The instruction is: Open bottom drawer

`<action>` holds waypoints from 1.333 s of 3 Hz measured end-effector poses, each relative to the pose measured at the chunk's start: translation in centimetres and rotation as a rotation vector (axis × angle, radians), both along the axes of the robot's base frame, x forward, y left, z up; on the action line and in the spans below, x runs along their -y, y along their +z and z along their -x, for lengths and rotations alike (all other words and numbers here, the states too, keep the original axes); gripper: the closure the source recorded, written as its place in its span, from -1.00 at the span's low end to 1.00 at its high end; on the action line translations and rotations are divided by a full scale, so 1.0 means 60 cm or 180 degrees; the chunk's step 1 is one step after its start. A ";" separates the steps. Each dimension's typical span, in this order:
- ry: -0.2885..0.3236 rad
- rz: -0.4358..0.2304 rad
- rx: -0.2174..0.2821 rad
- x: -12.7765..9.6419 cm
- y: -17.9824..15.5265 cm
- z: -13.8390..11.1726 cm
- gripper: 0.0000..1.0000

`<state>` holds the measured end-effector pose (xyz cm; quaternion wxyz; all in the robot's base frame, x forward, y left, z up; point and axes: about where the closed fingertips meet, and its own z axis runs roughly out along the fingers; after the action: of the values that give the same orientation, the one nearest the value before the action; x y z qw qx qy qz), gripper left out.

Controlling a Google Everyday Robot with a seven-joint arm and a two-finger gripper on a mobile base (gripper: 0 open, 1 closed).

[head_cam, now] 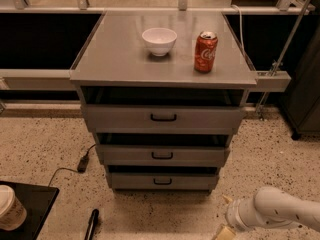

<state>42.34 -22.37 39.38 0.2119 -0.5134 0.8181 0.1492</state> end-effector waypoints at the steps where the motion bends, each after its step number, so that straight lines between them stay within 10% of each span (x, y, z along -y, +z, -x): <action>1: 0.0009 -0.0019 -0.0059 -0.004 -0.017 -0.010 -1.00; 3: 0.0270 0.0067 0.0175 -0.098 -0.213 -0.180 -1.00; 4: 0.0258 0.0068 0.0186 -0.096 -0.214 -0.185 -1.00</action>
Offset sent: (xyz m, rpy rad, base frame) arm 0.1086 0.0471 -0.1332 0.0187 -0.0750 0.1215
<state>53.42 -16.58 26.51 0.2240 -0.5525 0.7916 0.1339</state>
